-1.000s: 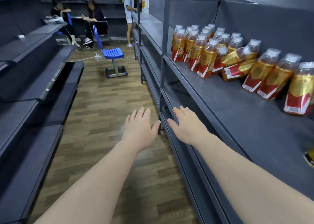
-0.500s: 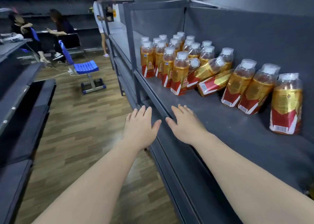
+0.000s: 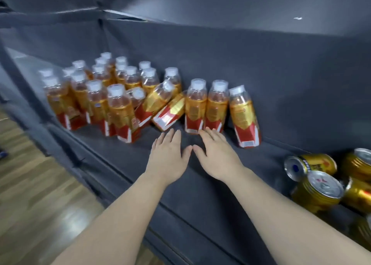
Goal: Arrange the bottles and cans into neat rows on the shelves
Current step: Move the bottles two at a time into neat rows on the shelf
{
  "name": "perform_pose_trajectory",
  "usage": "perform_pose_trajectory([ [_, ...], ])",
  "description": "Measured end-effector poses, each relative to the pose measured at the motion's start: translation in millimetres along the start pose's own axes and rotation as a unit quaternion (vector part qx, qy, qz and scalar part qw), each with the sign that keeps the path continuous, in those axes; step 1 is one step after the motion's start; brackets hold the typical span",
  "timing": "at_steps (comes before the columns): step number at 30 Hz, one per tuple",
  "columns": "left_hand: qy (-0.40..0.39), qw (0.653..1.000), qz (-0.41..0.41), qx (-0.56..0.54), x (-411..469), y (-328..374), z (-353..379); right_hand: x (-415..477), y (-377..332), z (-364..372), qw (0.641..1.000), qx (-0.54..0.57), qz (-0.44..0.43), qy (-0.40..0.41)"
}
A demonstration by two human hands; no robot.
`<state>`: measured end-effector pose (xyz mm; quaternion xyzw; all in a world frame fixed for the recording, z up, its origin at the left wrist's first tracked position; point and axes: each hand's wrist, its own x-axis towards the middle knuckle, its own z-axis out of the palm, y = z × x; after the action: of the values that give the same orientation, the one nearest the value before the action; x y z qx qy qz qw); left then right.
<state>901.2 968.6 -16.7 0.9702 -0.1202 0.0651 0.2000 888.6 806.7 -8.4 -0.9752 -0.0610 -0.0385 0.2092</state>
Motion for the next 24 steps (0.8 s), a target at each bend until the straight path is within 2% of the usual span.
perform_pose_trajectory([
  [7,-0.044,0.990,0.108,-0.083,51.9,30.0,21.9,-6.1,28.5,-20.8,0.981,-0.039,0.097,0.162],
  [12,-0.068,0.977,0.128,-0.156,71.8,44.9,35.0,-12.5,42.3,-22.5,0.951,-0.034,0.186,0.243],
  [19,-0.054,0.962,0.057,-0.260,92.9,56.4,48.0,1.8,55.1,-28.2,0.929,0.013,0.284,0.239],
  [24,-0.030,0.962,0.000,-0.272,100.6,71.2,48.2,16.0,62.9,-25.2,0.922,0.045,0.309,0.230],
])
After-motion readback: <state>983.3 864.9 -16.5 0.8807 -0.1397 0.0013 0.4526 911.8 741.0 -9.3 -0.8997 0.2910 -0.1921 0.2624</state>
